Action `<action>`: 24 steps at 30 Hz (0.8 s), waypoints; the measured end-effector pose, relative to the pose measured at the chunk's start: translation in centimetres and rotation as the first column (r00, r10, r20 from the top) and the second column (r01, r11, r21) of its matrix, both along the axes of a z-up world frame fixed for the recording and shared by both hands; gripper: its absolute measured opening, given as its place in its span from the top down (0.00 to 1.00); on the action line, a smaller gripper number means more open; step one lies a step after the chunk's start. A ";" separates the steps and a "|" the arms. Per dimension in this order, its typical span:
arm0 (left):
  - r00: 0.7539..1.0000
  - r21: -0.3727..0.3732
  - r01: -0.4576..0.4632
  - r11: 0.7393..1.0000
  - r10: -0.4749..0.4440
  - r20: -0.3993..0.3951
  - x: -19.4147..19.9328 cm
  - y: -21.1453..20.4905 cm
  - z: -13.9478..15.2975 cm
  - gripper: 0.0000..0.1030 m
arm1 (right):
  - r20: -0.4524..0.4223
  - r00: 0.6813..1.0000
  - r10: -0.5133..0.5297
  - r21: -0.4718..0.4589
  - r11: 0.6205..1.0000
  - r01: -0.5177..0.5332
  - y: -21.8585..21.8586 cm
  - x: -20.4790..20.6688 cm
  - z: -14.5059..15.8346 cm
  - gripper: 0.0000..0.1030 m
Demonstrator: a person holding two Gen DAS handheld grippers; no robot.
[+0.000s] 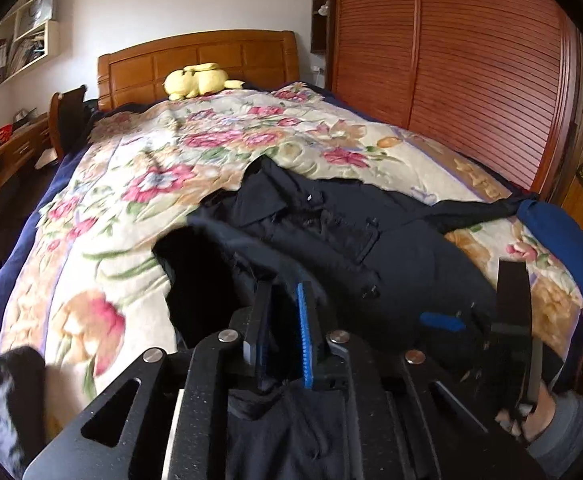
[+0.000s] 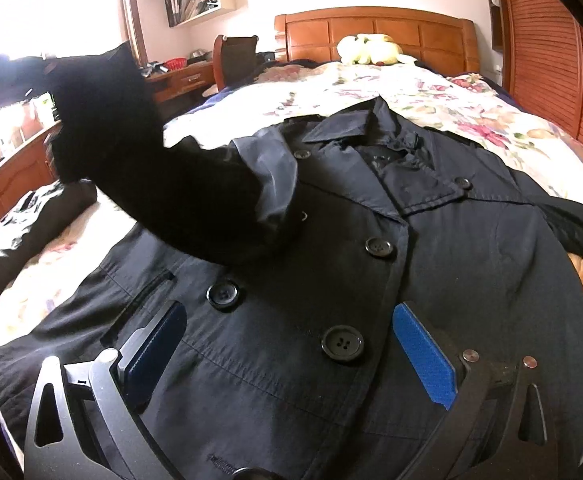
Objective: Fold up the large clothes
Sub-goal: 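Lay the sleeve on the coat body and open the left gripper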
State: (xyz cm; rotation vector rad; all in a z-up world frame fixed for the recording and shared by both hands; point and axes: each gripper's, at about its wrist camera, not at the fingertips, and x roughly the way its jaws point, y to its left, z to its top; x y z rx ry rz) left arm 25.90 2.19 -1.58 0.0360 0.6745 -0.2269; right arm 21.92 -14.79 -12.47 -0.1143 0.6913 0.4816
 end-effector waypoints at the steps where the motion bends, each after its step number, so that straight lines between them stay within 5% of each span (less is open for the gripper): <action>1: 1.000 -0.010 -0.002 1.000 0.002 -0.002 -0.5 0.4 -0.3 0.81 | -0.002 1.000 -0.001 -0.003 1.000 0.001 0.1 -0.1 0.1 0.00; 6: 1.000 -0.014 -0.020 1.000 0.020 -0.003 -3.1 2.6 -1.8 0.70 | -0.012 1.000 -0.013 -0.032 0.999 0.013 0.8 0.4 -0.4 0.00; 13: 0.995 0.024 -0.096 0.995 0.095 0.021 -5.7 5.7 -3.4 0.69 | -0.010 1.000 -0.012 -0.090 0.996 0.011 1.8 0.4 -0.9 0.00; 24: 0.987 -0.029 -0.163 0.986 0.163 -0.016 -8.0 9.8 -6.5 0.69 | -0.015 0.999 -0.038 -0.070 0.997 0.037 1.1 0.5 -1.0 0.00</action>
